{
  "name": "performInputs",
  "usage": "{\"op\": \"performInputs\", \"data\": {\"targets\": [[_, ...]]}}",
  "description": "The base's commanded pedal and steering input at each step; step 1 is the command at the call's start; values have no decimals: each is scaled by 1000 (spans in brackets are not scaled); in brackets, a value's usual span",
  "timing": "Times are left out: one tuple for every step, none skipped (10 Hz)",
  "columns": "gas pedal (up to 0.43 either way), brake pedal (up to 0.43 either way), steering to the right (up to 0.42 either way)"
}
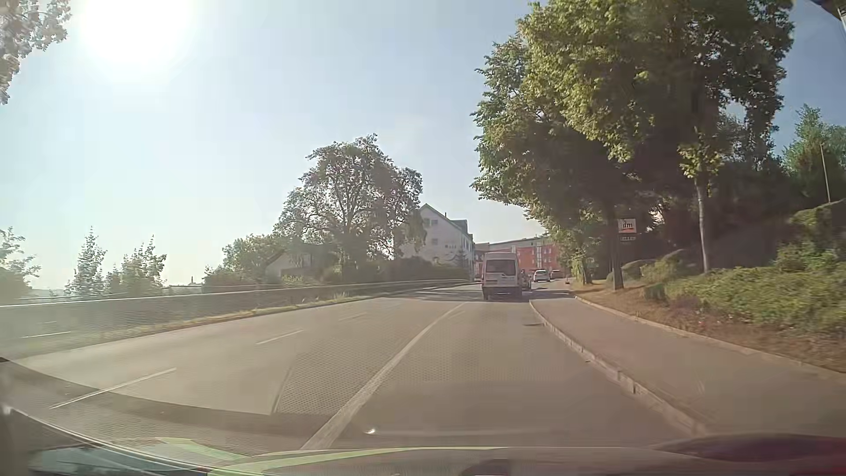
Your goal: Follow the waypoints while adhering to traffic rules and regulations
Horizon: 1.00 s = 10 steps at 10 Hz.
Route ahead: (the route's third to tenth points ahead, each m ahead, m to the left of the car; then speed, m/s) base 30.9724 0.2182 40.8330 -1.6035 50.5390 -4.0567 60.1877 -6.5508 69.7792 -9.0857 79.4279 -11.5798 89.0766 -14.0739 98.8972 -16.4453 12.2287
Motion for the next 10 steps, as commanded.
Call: {"op": "performInputs", "data": {"targets": [[0, 0, 26], [0, 0, 27], [0, 0, 29], [0, 0, 29], [0, 0, 29], [8, 0, 29], [59, 0, 29], [87, 0, 29], [87, 0, 29], [87, 0, 29]]}}
